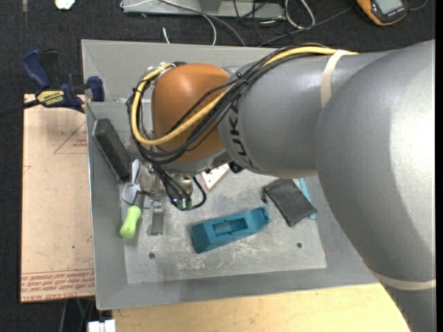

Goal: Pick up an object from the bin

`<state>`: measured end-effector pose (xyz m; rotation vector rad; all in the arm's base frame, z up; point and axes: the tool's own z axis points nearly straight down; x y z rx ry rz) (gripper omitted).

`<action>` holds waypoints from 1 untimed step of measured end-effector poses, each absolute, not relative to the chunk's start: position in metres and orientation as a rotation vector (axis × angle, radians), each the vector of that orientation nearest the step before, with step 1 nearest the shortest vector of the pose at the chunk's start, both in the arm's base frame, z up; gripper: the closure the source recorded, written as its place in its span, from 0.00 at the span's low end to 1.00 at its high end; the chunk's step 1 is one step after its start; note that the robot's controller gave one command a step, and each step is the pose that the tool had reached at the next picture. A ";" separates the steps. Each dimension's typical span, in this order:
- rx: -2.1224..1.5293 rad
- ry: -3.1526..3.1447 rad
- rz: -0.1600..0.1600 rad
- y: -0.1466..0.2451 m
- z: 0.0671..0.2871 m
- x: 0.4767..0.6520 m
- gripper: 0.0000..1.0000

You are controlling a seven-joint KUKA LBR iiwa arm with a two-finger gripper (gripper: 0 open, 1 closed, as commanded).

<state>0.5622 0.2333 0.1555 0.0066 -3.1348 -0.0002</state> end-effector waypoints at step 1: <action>0.001 -3.142 -0.003 0.232 0.161 0.564 0.00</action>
Offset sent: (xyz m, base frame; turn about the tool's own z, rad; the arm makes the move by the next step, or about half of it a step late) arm 0.0060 -0.0321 0.0330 0.0991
